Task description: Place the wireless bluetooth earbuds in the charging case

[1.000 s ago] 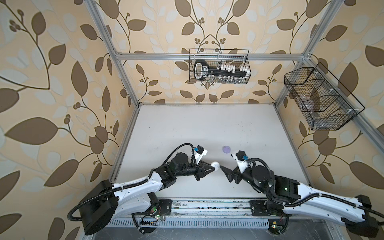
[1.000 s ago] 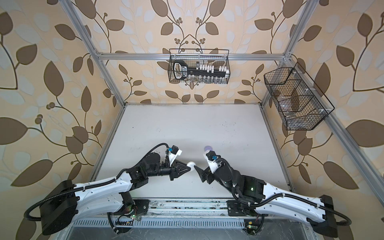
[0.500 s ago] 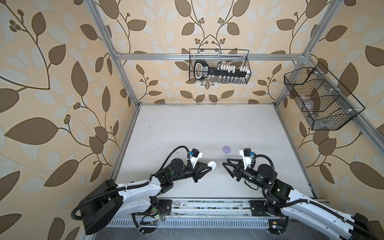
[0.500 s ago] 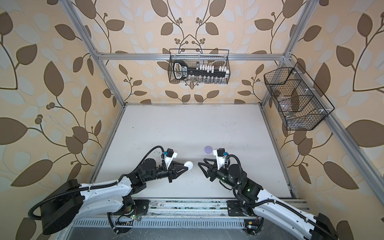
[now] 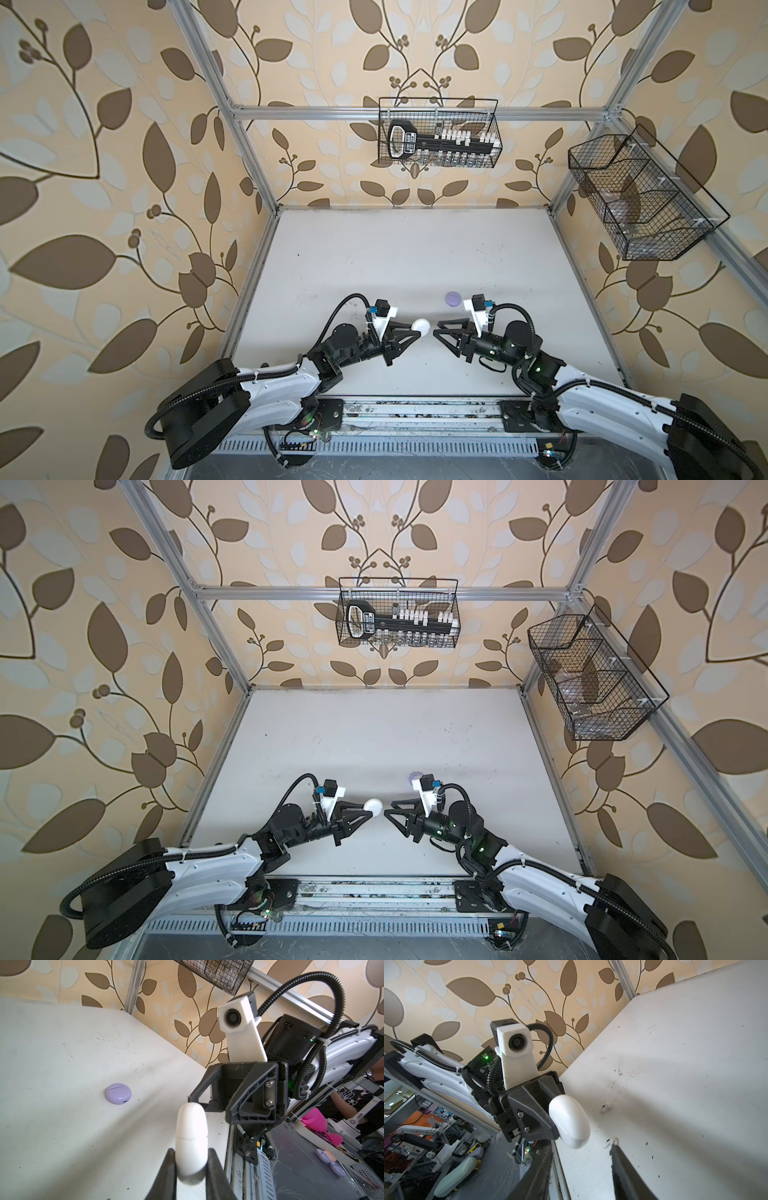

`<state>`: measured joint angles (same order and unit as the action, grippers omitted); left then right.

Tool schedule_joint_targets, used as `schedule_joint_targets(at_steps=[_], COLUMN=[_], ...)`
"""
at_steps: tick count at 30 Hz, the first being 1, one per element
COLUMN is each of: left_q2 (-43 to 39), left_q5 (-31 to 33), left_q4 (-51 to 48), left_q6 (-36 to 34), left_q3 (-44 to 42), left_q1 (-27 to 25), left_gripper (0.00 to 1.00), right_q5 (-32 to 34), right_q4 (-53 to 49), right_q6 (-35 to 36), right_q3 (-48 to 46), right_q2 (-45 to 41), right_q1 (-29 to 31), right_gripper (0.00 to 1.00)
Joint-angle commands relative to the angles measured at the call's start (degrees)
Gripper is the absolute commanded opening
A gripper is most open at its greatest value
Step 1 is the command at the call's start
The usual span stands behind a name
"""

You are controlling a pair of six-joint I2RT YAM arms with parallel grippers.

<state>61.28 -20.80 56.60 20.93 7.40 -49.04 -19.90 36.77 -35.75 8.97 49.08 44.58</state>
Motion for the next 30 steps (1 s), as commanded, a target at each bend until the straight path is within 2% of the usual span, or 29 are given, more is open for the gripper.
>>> schedule_joint_targets(at_steps=[1,12,21,30], left_q2=[0.2,3.1,5.6,9.0], left_q5=[-2.4,-6.4,-5.9,-7.0], left_q4=[6.6,11.2,16.8,23.1], left_q6=[-0.5,4.5,7.6,11.4], left_q3=[-0.2,1.1,1.5,2.8], left_q1=[0.4,0.3,0.3,0.3], left_gripper=[0.00,0.00,0.00,0.00], right_q5=[-4.1,-7.3,-8.1,-9.3], right_q4=[4.5,7.5,5.5,5.2], right_q6=[0.7,0.5,1.7,1.9], right_q3=[1.8,3.6,4.4,4.6], right_q2=[1.2,1.9,0.8,0.1], right_q1=[-0.4,-0.1,1.1,1.1], right_gripper=[0.47,0.45,0.42,0.33])
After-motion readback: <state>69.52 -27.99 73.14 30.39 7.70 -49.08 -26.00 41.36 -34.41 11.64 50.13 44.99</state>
